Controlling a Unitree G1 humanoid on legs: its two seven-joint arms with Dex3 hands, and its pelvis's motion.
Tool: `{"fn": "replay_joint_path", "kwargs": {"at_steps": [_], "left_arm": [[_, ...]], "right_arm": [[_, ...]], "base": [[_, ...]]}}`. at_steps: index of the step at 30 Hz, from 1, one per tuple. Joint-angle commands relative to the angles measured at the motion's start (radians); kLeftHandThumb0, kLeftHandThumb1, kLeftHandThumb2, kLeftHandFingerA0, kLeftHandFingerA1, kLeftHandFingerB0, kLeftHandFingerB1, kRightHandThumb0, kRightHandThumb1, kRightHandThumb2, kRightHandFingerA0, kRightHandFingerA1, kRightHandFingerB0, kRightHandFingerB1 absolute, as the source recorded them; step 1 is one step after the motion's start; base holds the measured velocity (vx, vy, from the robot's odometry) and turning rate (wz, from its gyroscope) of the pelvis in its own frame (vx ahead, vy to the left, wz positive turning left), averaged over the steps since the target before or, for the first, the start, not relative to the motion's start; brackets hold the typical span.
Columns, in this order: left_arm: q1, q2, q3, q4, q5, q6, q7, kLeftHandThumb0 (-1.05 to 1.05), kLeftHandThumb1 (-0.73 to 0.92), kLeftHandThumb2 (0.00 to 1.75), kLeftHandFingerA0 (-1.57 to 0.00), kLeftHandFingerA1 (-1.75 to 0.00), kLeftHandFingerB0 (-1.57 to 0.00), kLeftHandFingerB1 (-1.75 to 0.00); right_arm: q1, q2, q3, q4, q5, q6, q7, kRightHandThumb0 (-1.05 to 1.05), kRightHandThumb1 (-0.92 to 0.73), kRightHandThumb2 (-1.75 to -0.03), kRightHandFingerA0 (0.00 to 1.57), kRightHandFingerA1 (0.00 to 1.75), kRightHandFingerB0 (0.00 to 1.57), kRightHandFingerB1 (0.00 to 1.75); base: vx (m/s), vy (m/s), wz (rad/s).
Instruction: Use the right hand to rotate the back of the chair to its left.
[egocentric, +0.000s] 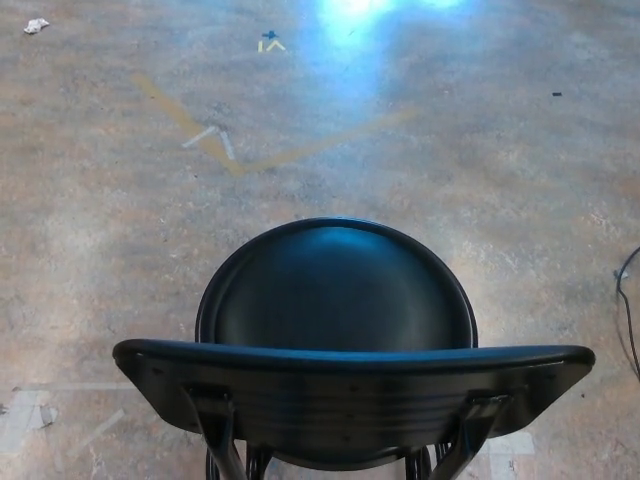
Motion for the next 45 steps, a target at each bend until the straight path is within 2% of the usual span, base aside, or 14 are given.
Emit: {"fn": "replay_joint_path", "kwargs": {"at_steps": [1, 2, 4, 5, 9, 10, 12, 13, 14, 29, 30, 39, 43, 45], "left_arm": [[-0.024, -0.006, 0.093, 0.074, -0.101, -0.087, -0.063, -0.73, 0.79, 0.64, -0.31, -0.38, -0.29, -0.31], [-0.026, -0.007, 0.098, 0.076, -0.101, -0.089, -0.063, -0.72, 0.79, 0.64, -0.32, -0.38, -0.28, -0.31], [-0.029, -0.006, 0.103, 0.079, -0.097, -0.09, -0.063, -0.72, 0.79, 0.64, -0.32, -0.38, -0.28, -0.31], [-0.031, -0.006, 0.109, 0.08, -0.098, -0.092, -0.067, -0.71, 0.79, 0.64, -0.3, -0.38, -0.28, -0.31], [-0.035, -0.003, 0.105, 0.085, -0.082, -0.1, -0.069, -0.73, 0.79, 0.64, -0.32, -0.37, -0.25, -0.3], [-0.037, -0.003, 0.108, 0.086, -0.082, -0.098, -0.061, -0.72, 0.79, 0.64, -0.34, -0.37, -0.26, -0.3], [-0.041, -0.002, 0.11, 0.087, -0.084, -0.096, -0.049, -0.72, 0.79, 0.64, -0.34, -0.37, -0.26, -0.3], [-0.046, 0.0, 0.115, 0.09, -0.086, -0.098, -0.038, -0.69, 0.61, 1.01, -0.37, -0.57, -0.16, -0.44], [-0.048, 0.002, 0.115, 0.09, -0.085, -0.098, -0.04, -0.71, 0.81, 0.65, -0.35, -0.4, -0.26, -0.31], [-0.063, 0.003, 0.143, 0.095, -0.116, -0.092, -0.059, -0.71, 0.75, 0.63, -0.37, -0.4, -0.29, -0.31], [-0.061, 0.008, 0.118, 0.096, -0.089, -0.096, -0.062, -0.73, 0.81, 0.65, -0.33, -0.38, -0.27, -0.31], [-0.06, 0.012, 0.113, 0.097, -0.1, -0.096, -0.075, -0.72, 0.8, 0.65, -0.32, -0.38, -0.26, -0.3], [-0.062, 0.012, 0.117, 0.097, -0.106, -0.102, -0.066, -0.71, 0.77, 0.64, -0.34, -0.4, -0.27, -0.31], [-0.06, 0.021, 0.091, 0.098, -0.079, -0.103, -0.073, -0.74, 0.83, 0.65, -0.31, -0.37, -0.23, -0.29]], "right_arm": [[-0.022, -0.029, -0.014, 0.042, 0.009, -0.313, -0.06, -0.92, -0.55, -0.97, 0.1, 0.34, 0.04, 0.26], [-0.022, -0.028, -0.003, 0.033, -0.002, -0.319, -0.059, -0.88, -0.52, -0.99, 0.1, 0.25, 0.0, 0.24], [-0.021, -0.027, 0.01, 0.025, -0.015, -0.329, -0.059, -0.95, -0.54, -0.97, 0.07, 0.28, 0.06, 0.32], [-0.02, -0.026, 0.024, 0.013, -0.024, -0.346, -0.046, -0.96, -0.58, -1.01, 0.13, 0.07, 0.07, 0.14], [-0.011, -0.029, 0.081, -0.043, -0.057, -0.41, -0.008, -0.98, -0.59, -1.02, 0.13, 0.02, 0.06, 0.1], [-0.01, -0.032, 0.095, -0.056, -0.062, -0.424, 0.003, -0.98, -0.56, -1.01, 0.0, 0.0, 0.0, 0.09], [-0.012, -0.034, 0.109, -0.068, -0.057, -0.44, 0.025, -0.98, -0.56, -1.01, 0.0, 0.0, 0.0, 0.09], [-0.006, -0.033, 0.121, -0.102, -0.053, -0.45, 0.042, -1.05, -0.6, -1.03, 0.0, 0.0, 0.0, 0.03], [0.003, -0.038, 0.136, -0.138, -0.069, -0.454, 0.035, -1.03, -0.6, -1.0, 0.0, 0.0, 0.0, 0.02], [0.108, -0.08, 0.215, -0.449, -0.147, -0.431, -0.007, -1.05, -0.64, -1.02, 0.0, 0.0, 0.0, 0.0], [0.111, -0.081, 0.227, -0.474, -0.161, -0.425, -0.002, -1.04, -0.64, -1.02, 0.0, 0.0, 0.0, 0.0], [0.093, -0.037, 0.348, -0.624, -0.239, -0.353, 0.044, -1.03, -0.62, -1.03, 0.0, 0.0, 0.0, 0.0], [0.06, -0.017, 0.432, -0.681, -0.34, -0.339, 0.032, -1.05, -0.63, -1.02, 0.0, 0.0, 0.0, 0.0], [0.048, -0.003, 0.462, -0.702, -0.35, -0.314, 0.045, -1.05, -0.63, -1.02, 0.0, 0.0, 0.0, 0.0]], "base": [[0.0, 0.0, 0.0], [0.0, 0.0, 0.0], [0.0, 0.0, 0.0], [0.0, 0.0, 0.0], [0.0, 0.0, 0.0], [0.0, 0.0, 0.0], [0.0, 0.0, 0.0], [0.0, 0.0, 0.0], [0.0, 0.0, 0.0], [0.0, 0.0, 0.0], [0.0, 0.0, 0.0], [0.0, 0.0, 0.0], [0.0, 0.0, 0.0], [0.0, 0.0, 0.0]]}}
